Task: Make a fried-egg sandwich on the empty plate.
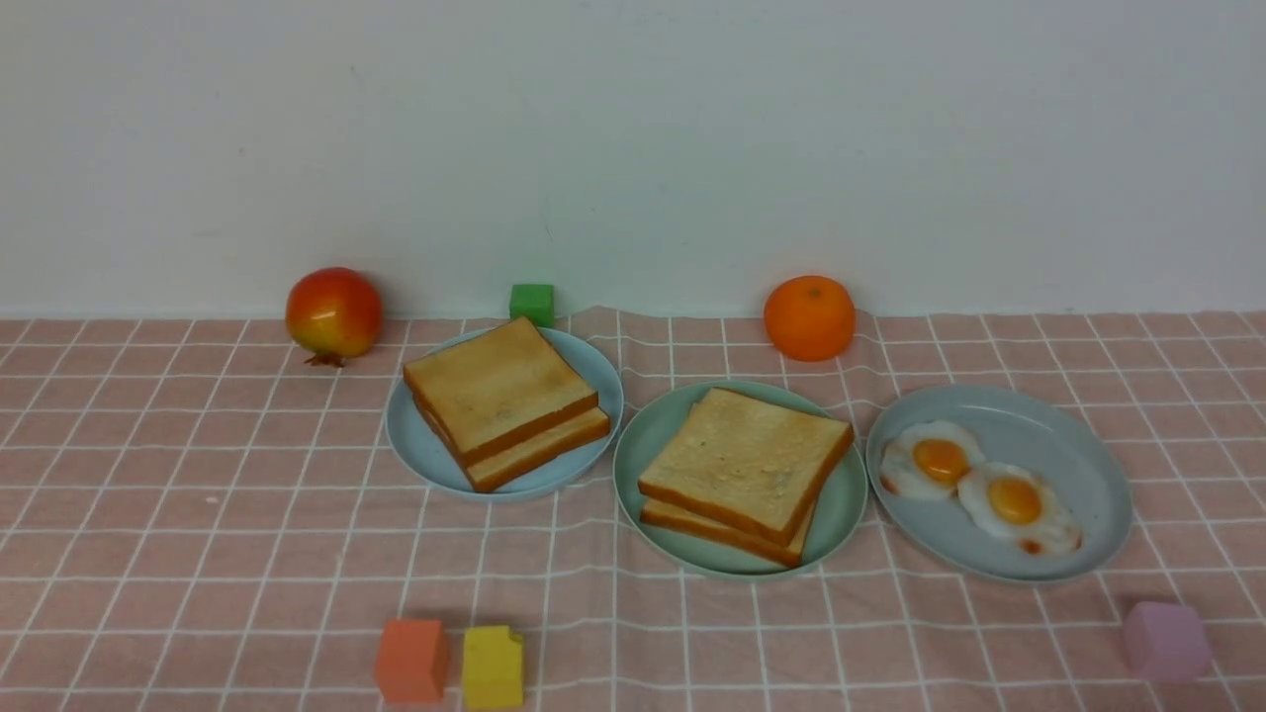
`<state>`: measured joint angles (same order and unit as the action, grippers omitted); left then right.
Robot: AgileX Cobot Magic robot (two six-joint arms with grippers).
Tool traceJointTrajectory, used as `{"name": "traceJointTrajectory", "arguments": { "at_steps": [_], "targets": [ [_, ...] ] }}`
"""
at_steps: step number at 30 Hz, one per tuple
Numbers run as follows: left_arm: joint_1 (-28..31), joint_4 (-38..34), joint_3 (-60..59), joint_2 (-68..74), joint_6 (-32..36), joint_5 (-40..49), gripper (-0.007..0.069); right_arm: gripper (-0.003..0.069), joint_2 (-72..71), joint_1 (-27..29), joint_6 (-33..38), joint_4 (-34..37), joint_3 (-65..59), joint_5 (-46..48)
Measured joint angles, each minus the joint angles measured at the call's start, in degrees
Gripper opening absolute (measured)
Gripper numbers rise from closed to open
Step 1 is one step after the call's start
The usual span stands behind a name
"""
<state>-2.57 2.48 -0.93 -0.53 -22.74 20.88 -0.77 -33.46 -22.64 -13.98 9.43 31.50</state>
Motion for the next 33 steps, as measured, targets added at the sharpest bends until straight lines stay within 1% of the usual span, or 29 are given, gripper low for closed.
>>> {"name": "traceJointTrajectory", "arguments": {
  "at_steps": [16,18,22,23,24,26,29,30,33],
  "targets": [
    [0.0,0.09,0.0,0.0,-0.02,0.0,0.0013,0.0074,0.0,0.37,0.0,0.0,0.0,0.0],
    [0.0,0.14,0.0,0.0,-0.02,0.0,0.0013,0.0075,0.0,3.1,0.0,-0.19,0.0,0.0],
    [0.0,0.14,0.0,0.0,-0.02,0.0,0.0013,0.0075,0.0,8.26,0.0,-2.73,0.0,0.0],
    [0.0,0.14,0.0,0.0,-0.02,0.0,0.0014,0.0076,0.0,11.58,0.0,-4.2,0.0,0.0],
    [0.0,0.14,0.0,0.0,-0.02,0.0,0.0015,0.0078,0.0,13.1,0.05,-4.33,-0.12,-0.05],
    [0.0,0.14,0.0,0.0,-0.02,0.0,0.0017,0.008,0.0,16.49,0.05,-2.4,-0.55,-0.25],
    [0.0,0.16,0.0,0.0,-0.02,0.0,0.002,0.0083,0.0,21.7,1.06,2.72,-2.34,-1.59],
    [0.0,0.16,0.0,0.0,-0.02,0.0,0.002,0.0083,0.0,22.37,1.19,3.01,-2.66,-1.73],
    [0.0,0.21,0.0,0.0,-0.02,0.0,0.002,0.0085,0.06,26.65,2.71,6.38,-5.26,-2.36]
  ]
}}
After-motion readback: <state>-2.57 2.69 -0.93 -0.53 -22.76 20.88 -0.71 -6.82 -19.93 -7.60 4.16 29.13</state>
